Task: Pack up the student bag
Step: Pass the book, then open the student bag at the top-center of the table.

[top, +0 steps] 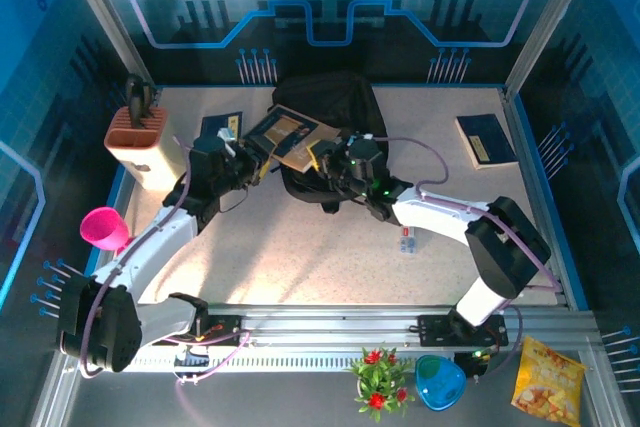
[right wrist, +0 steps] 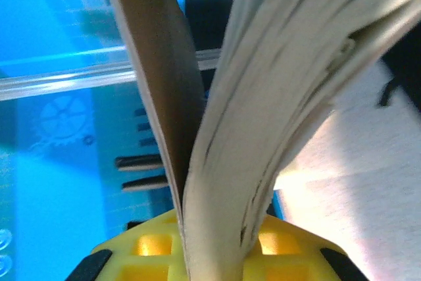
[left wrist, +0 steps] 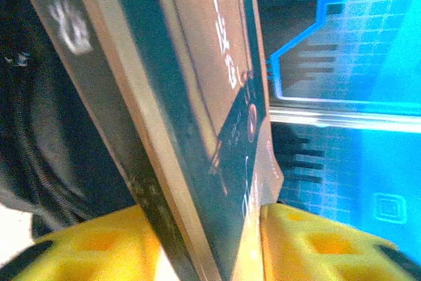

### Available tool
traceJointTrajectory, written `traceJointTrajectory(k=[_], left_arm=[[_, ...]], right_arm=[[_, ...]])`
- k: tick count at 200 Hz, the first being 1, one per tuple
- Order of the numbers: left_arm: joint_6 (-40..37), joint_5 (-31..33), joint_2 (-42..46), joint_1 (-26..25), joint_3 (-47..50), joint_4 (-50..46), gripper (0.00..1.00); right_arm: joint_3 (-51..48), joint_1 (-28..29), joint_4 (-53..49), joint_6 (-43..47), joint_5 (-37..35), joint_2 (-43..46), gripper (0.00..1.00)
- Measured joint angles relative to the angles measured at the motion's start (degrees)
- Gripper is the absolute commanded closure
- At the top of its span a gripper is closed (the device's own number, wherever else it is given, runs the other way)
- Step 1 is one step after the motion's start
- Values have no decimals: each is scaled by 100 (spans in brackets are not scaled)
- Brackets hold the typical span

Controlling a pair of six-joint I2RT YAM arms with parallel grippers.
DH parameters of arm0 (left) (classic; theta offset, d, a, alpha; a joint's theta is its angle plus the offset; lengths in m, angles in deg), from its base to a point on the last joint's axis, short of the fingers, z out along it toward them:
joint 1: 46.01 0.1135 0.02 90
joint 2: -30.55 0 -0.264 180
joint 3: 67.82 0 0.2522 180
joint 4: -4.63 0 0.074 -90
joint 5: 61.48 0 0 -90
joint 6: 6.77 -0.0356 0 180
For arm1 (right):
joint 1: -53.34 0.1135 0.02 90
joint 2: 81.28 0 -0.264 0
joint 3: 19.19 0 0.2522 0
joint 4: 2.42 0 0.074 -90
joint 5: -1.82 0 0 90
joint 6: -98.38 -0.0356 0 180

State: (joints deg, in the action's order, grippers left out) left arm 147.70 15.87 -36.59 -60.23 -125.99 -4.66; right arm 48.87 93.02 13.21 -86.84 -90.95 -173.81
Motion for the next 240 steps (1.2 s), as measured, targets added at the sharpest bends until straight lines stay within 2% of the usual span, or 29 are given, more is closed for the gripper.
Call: traceJointTrajectory(k=[22, 45, 107, 148, 169, 207, 240], left_arm=[[-833, 116, -11, -131, -127, -348, 26], [-1670, 173, -208, -330, -229, -588, 21], [-3901, 131, -1453, -964, -1296, -1390, 17], [-4937, -15, -2505, -1421, -2321, -1775, 17], [-5202, -175, -3139, -1705, -2855, -1884, 22], [-5471, -479, -4389, -2087, -4122, -2221, 38], [-5584, -546, -5217, -2205, -5095, -2594, 45]], right_arm=[[-304, -369, -393, 474, 90, 284, 100], [-422, -774, -1003, 1080, 243, 723, 100], [-393, -1980, -2496, 2879, 560, 1963, 100], [-382, -2743, -3526, 3703, 697, 2417, 100], [-382, -3215, -3895, 3980, 800, 2647, 100], [-378, -4207, -4369, 4459, 1104, 3001, 100], [-317, -4706, -4653, 4730, 1268, 3062, 100]])
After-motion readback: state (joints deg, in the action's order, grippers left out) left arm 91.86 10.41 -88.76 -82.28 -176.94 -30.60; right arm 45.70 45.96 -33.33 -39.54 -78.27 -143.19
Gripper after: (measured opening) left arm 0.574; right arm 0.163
